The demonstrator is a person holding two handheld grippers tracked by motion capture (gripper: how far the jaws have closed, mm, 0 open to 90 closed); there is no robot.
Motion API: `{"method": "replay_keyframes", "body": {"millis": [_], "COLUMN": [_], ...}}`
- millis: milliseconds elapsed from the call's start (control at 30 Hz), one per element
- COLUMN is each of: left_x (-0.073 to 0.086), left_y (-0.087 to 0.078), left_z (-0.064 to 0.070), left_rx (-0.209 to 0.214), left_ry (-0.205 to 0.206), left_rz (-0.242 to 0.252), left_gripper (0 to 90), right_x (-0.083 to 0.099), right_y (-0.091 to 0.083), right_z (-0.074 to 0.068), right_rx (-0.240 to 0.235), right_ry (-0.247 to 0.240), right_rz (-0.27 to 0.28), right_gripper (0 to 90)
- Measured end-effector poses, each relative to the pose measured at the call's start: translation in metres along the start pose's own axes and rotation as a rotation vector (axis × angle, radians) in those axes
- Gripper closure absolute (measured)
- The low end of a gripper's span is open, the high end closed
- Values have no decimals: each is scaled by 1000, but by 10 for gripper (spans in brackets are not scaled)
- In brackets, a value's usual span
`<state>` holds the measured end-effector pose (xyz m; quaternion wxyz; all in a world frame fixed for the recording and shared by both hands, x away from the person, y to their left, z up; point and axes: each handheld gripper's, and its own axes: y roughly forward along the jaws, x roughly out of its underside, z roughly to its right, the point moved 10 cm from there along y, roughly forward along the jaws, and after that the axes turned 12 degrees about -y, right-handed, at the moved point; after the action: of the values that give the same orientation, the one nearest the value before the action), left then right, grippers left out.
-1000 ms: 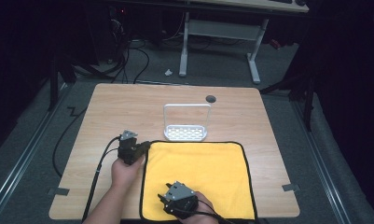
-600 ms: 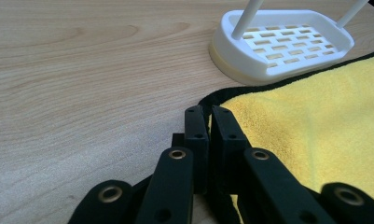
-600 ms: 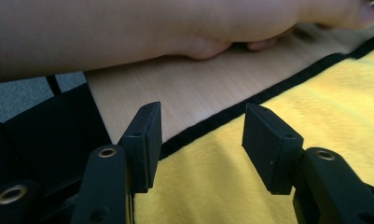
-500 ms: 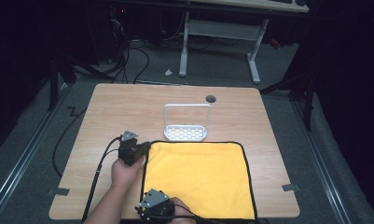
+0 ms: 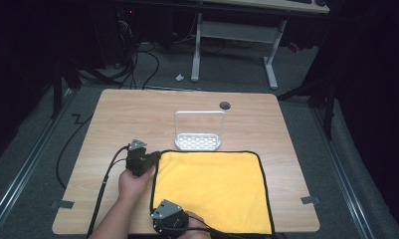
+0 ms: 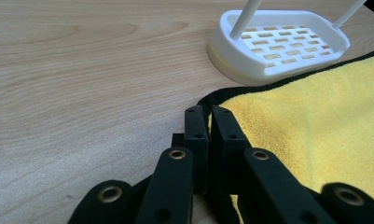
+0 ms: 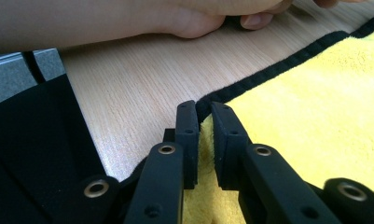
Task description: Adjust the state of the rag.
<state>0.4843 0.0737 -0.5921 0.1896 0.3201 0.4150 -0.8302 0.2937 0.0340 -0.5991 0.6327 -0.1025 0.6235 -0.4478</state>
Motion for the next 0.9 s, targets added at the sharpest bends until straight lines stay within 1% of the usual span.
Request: {"method": "replay_keyframes", "body": {"millis": [100, 200, 300, 400, 433, 467, 500, 533, 600, 667, 733, 833, 900], "left_x": [0, -1, -1, -3, -4, -4, -5, -5, -5, -6, -9, -11, -12], "left_y": [0, -1, -2, -5, -7, -9, -12, -13, -17, -23, -32, -48, -59], "left_z": [0, -1, 0, -2, -2, -3, -4, -4, -7, -12, -19, -33, -42], "left_rx": [5, 16, 25, 40, 33, 17, 10, 14, 11, 4, 10, -4, -19], "left_ry": [-9, -23, -28, -59, -55, -54, -62, -74, -79, -83, -106, -123, -121], "left_rz": [0, -2, 10, 18, 26, 44, 55, 63, 62, 71, 86, 105, 110], "left_gripper": [854, 854, 855, 856, 856, 856, 858, 858, 859, 860, 861, 862, 862], "right_x": [-3, -9, -15, -20, -22, -23, -25, -28, -32, -39, -47, -62, -74], "right_y": [-5, -13, -21, -26, -28, -29, -30, -29, -28, -27, -26, -21, -16], "right_z": [2, 5, 7, 9, 9, 9, 8, 8, 7, 5, 3, -4, -12], "right_rx": [5, 27, 41, 53, 53, 51, 47, 44, 42, 42, 37, 12, -9], "right_ry": [-6, -14, -18, -29, -27, -32, -37, -42, -45, -54, -58, -57, -62], "right_rz": [20, 54, 83, 103, 111, 115, 119, 124, 127, 136, 155, 174, 192], "right_gripper": [832, 833, 833, 832, 832, 833, 835, 835, 835, 835, 835, 835, 835]}}
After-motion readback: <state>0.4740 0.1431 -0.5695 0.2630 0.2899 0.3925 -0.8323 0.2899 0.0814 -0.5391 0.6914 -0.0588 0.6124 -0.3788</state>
